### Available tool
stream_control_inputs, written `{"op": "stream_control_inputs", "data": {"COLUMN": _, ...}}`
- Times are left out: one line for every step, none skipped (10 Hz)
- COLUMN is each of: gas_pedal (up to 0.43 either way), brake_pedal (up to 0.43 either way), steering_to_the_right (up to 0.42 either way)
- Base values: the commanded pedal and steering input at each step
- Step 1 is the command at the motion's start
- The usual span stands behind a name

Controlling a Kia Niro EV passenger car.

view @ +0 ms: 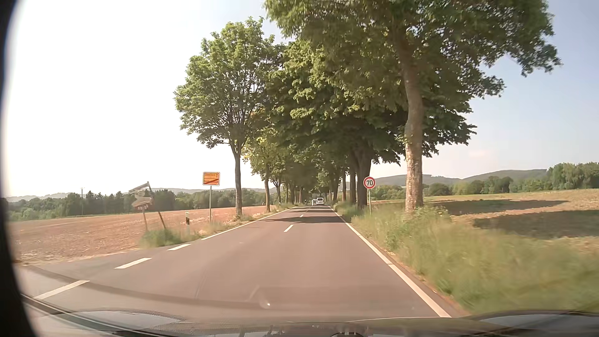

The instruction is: Follow the waypoints while adhering to traffic rules and regulations

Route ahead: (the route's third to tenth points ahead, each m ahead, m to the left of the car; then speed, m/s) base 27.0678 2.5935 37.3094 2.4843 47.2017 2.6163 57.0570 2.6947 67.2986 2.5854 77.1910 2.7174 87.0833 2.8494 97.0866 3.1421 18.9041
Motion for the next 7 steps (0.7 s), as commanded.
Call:
{"op": "stream_control_inputs", "data": {"gas_pedal": 0.390, "brake_pedal": 0.000, "steering_to_the_right": -0.005}}
{"op": "stream_control_inputs", "data": {"gas_pedal": 0.390, "brake_pedal": 0.000, "steering_to_the_right": -0.004}}
{"op": "stream_control_inputs", "data": {"gas_pedal": 0.390, "brake_pedal": 0.000, "steering_to_the_right": -0.004}}
{"op": "stream_control_inputs", "data": {"gas_pedal": 0.390, "brake_pedal": 0.000, "steering_to_the_right": -0.003}}
{"op": "stream_control_inputs", "data": {"gas_pedal": 0.390, "brake_pedal": 0.000, "steering_to_the_right": -0.002}}
{"op": "stream_control_inputs", "data": {"gas_pedal": 0.390, "brake_pedal": 0.000, "steering_to_the_right": -0.002}}
{"op": "stream_control_inputs", "data": {"gas_pedal": 0.390, "brake_pedal": 0.000, "steering_to_the_right": -0.002}}
